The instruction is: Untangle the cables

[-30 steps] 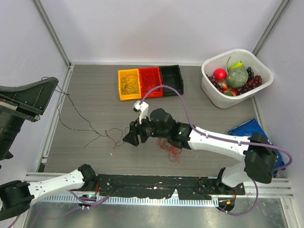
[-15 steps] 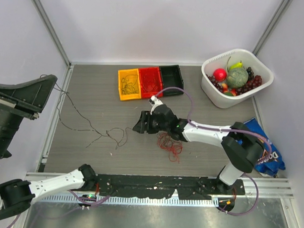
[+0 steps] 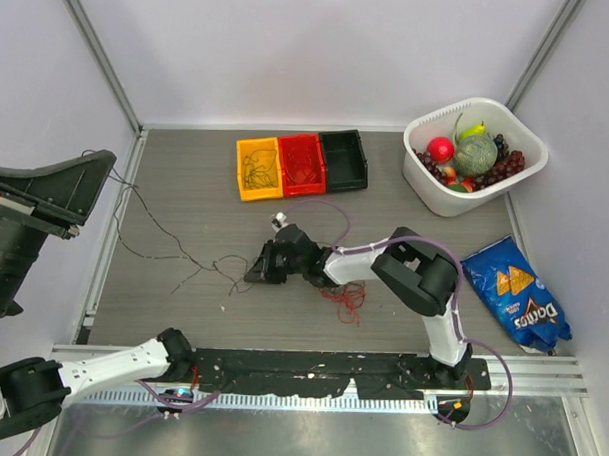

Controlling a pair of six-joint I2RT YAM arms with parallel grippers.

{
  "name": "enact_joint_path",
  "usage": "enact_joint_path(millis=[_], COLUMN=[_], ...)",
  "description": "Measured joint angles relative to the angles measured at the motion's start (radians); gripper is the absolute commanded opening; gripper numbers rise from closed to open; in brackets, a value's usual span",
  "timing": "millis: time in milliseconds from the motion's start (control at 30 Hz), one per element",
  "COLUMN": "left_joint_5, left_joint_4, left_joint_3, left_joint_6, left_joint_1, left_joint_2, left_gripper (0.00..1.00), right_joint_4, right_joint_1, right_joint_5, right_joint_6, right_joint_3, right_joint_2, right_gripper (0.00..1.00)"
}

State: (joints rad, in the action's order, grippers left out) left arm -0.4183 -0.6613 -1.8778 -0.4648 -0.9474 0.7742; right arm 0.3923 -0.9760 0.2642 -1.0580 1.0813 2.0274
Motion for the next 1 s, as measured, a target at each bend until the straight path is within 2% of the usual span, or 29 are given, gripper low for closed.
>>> enact_joint_path(millis=[133, 267, 367, 500, 700, 767, 833, 1000], left_joint_5=[-0.005, -0.04, -0.072, -0.105, -0.123, -0.124, -0.135, -0.198], left_joint_4=[-0.038, -0.054, -0.04, -0.012, 0.068, 0.105, 0.13, 0.161], left_joint_3=[-0.067, -0.13, -0.112, -0.055, 0.148, 0.262, 0.375, 0.671], left_joint_6=[0.004, 0.026, 0.043, 0.059, 0.052, 0.042, 0.025, -0.042], left_joint_1=[0.0, 0.0, 0.0, 0.0, 0.0, 0.0, 0.0, 0.0], left_joint_2=[0.021, 0.026, 0.007, 0.0, 0.006, 0.018, 0.042, 0.081], left_gripper=[0.0, 0.0, 0.0, 0.0, 0.0, 0.0, 0.0, 0.0], right_joint_4=[-0.066, -0.334, -0.494, -0.637, -0.785, -0.824, -0.866, -0.955], right_joint_1=[0.027, 0.102, 0.148, 0.15, 0.14, 0.132, 0.129, 0.127], right_joint_5=[-0.067, -0.315, -0.498, -0.634, -0.6, -0.584, -0.575, -0.564], right_joint_6=[0.027, 0.15, 0.241, 0.303, 0.374, 0.402, 0.428, 0.466], right_joint_3=[-0.042, -0.142, -0.222, -0.322, -0.376, -0.375, -0.368, -0.352], right_joint_2=[-0.048, -0.269, -0.473, -0.665, -0.797, -0.861, -0.943, -1.121], right_gripper=[0.01, 0.01, 0.01, 0.01, 0.22, 0.42, 0.53, 0.6])
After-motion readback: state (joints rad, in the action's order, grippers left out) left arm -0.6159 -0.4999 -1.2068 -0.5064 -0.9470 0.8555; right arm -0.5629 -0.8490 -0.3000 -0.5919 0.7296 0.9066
